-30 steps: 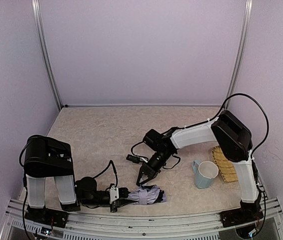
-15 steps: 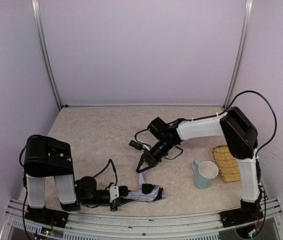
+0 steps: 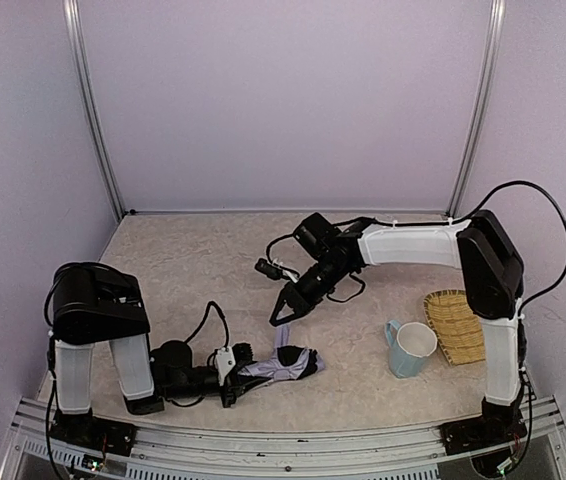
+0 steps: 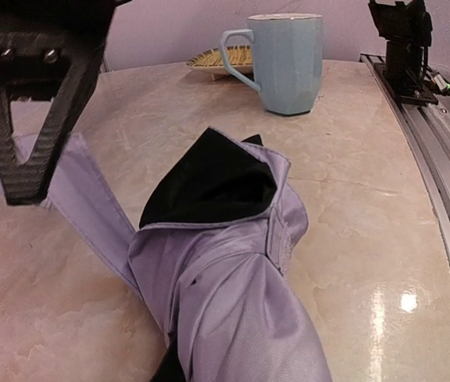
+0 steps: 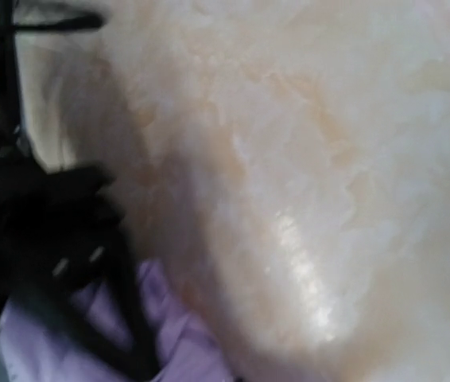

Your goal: Put away the umbrella

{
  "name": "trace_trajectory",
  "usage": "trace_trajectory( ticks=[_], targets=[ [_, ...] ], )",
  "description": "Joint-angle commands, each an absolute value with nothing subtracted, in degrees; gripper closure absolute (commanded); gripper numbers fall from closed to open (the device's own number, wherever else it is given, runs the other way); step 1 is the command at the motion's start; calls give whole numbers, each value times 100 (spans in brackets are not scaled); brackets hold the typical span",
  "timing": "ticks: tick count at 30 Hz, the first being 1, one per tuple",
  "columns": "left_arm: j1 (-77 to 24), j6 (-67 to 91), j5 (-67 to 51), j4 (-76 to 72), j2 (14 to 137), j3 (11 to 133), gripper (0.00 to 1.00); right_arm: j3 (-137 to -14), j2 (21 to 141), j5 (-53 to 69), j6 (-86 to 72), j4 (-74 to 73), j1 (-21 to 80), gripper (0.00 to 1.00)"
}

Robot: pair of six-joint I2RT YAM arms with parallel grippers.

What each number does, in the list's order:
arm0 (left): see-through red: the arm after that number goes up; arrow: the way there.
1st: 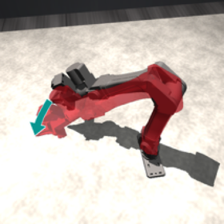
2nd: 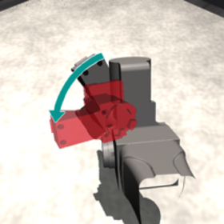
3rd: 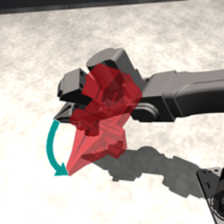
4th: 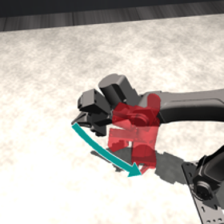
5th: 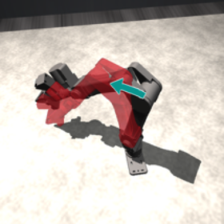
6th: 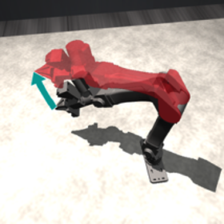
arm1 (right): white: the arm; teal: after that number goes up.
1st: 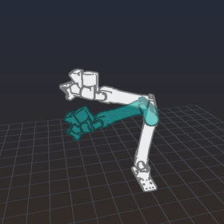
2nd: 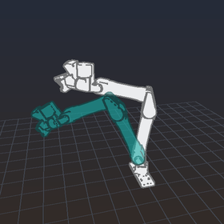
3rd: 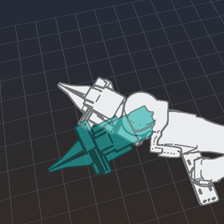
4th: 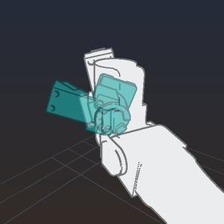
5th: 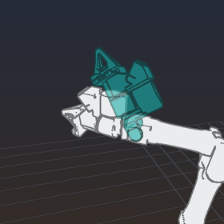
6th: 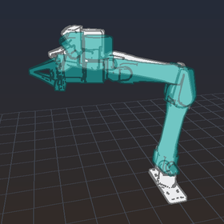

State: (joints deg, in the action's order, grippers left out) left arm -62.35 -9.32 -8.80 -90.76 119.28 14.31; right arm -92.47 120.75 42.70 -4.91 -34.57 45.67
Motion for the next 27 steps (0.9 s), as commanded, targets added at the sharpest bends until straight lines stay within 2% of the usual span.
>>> trace_trajectory(
  ticks=[1,5,8,15,22,27],
  targets=[
    [-5887,386,-1560,-8459,12618,1259,100,-8574,10721,4334,-427,-1741,4611,100],
    [-5768,622,-1384,-7471,12437,1706,100,-7994,10343,4528,-667,-1053,4763,100],
    [-5581,1018,-1456,-7416,12425,1842,100,-7830,10347,4508,-564,-959,4996,100],
    [-5012,1880,-1572,-6119,12547,2520,100,-7237,10290,4287,-304,-685,5505,100],
    [-4596,2479,-1736,-6014,12765,2580,100,-6412,9990,3664,315,-1071,5826,100],
    [-4535,2394,-1710,-5872,12797,2633,100,-5565,9816,3301,465,-790,6008,100]
  ],
)
